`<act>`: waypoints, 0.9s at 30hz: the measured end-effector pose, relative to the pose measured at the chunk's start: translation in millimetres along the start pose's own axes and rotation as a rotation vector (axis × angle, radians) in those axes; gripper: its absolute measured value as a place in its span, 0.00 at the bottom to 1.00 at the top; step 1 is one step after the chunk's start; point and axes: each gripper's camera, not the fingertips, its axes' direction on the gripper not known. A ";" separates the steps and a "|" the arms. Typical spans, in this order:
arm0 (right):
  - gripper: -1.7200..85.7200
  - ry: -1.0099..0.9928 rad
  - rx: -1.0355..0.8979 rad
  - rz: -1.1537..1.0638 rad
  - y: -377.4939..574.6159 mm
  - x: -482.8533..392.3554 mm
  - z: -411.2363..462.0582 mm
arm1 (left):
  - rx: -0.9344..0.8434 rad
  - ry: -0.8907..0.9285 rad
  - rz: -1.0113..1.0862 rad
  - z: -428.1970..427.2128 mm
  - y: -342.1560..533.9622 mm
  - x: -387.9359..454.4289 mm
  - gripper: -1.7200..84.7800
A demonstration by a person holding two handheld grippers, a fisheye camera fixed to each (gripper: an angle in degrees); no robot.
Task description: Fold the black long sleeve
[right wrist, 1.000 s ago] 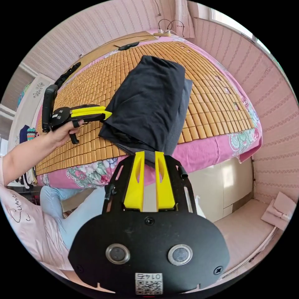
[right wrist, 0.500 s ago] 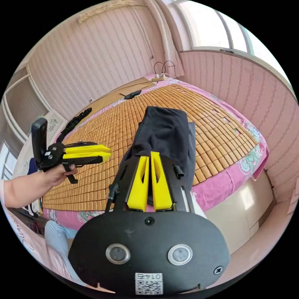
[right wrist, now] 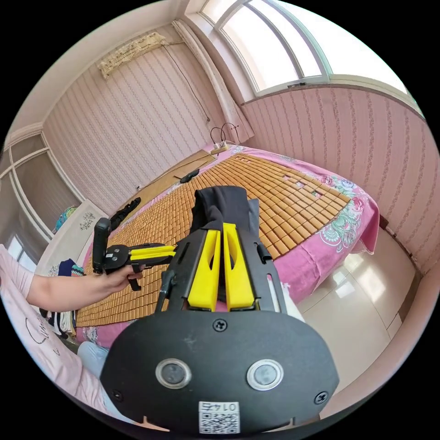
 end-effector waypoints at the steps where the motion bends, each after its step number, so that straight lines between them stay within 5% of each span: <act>1: 0.02 -0.008 0.040 -0.030 -2.9 -10.2 -14.4 | 0.036 -0.006 -0.017 -16.3 4.7 -1.5 0.03; 8: 0.02 -0.419 0.083 -0.266 -22.0 -94.8 -65.2 | 0.448 -0.048 -0.264 -236.5 128.6 -25.9 0.01; 16: 0.02 -1.129 -0.122 -0.531 7.3 -300.5 -23.1 | 0.552 -0.633 -0.418 -499.2 300.3 -38.1 0.01; 22: 0.02 -1.116 -0.189 -0.612 36.1 -400.3 -9.3 | 0.506 -0.934 -0.272 -623.2 332.2 -74.1 0.03; 27: 0.02 -0.896 -0.292 -0.505 71.8 -413.6 33.2 | 0.541 -0.523 -0.520 -607.1 382.2 -177.6 0.07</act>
